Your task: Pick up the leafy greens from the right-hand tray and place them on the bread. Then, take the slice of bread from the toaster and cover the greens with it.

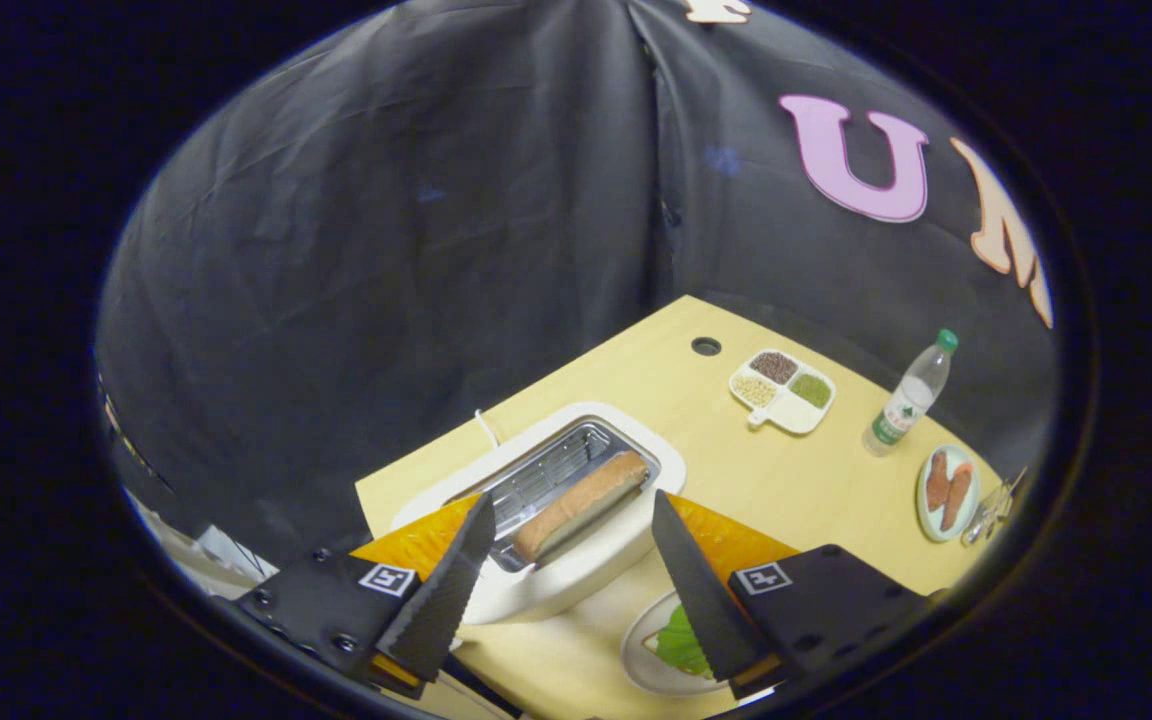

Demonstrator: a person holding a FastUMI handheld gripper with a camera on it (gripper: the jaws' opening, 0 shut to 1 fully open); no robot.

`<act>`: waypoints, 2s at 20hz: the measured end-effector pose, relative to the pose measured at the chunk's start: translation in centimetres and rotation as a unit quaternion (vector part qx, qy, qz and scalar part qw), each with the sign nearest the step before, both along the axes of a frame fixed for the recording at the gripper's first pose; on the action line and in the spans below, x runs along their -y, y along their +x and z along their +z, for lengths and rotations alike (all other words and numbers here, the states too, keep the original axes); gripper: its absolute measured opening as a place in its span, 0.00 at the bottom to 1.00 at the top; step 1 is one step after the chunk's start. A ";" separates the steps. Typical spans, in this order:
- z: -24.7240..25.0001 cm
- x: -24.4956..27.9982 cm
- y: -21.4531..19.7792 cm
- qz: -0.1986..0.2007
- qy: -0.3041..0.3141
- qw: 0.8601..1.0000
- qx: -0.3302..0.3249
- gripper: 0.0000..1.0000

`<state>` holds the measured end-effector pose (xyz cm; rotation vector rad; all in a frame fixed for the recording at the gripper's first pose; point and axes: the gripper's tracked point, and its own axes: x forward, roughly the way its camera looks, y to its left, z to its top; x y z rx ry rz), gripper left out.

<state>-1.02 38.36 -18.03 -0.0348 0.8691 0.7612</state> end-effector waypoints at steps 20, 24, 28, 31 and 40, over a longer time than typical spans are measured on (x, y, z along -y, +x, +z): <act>-0.6 -1.2 0.2 -0.024 0.013 0.998 -0.057 0.10; 1.7 -0.4 0.1 -0.024 0.036 0.998 -0.052 0.04; 3.1 1.1 0.2 -0.036 0.055 0.997 -0.049 0.04; 4.5 3.3 0.6 -0.048 0.057 0.997 -0.035 0.04; 6.2 7.8 0.7 -0.078 0.076 0.994 -0.013 0.04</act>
